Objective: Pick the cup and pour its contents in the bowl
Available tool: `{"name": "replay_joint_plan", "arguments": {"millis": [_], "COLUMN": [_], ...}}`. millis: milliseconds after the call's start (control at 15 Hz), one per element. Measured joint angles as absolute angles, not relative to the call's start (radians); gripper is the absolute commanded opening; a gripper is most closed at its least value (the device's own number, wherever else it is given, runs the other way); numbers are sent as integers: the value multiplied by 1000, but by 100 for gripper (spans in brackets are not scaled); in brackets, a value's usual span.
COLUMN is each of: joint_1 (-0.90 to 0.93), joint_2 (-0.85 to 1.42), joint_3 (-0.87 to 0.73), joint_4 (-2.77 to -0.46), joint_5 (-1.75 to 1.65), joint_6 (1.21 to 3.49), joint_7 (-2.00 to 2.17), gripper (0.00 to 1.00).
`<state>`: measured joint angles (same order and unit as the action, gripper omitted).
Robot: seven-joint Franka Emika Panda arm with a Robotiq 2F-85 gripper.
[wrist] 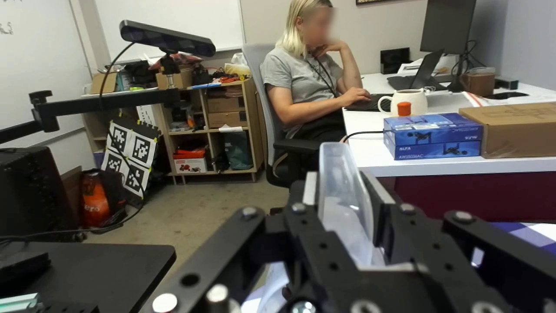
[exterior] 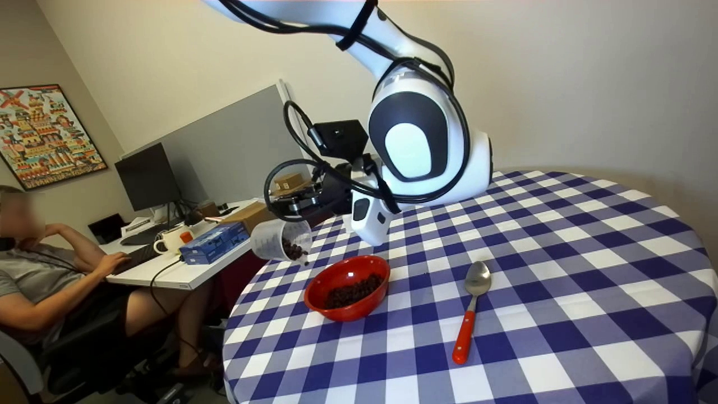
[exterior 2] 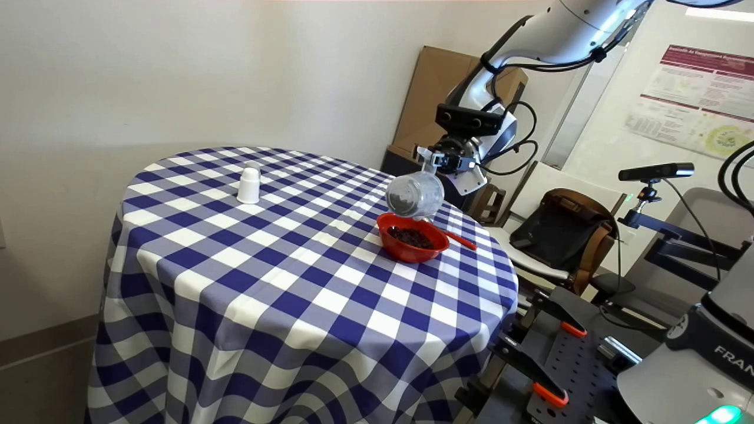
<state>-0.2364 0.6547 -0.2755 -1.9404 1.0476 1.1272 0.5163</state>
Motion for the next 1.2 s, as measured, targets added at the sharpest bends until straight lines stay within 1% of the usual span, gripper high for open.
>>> {"name": "replay_joint_plan", "arguments": {"millis": [533, 1200], "joint_1": [-189, -91], "joint_2": [628, 508], "joint_3": [-281, -250], "joint_4": [-1922, -1933], "joint_5": [967, 801], "joint_6": [1251, 1483], "joint_7": [515, 502], "gripper": [6, 6]}}
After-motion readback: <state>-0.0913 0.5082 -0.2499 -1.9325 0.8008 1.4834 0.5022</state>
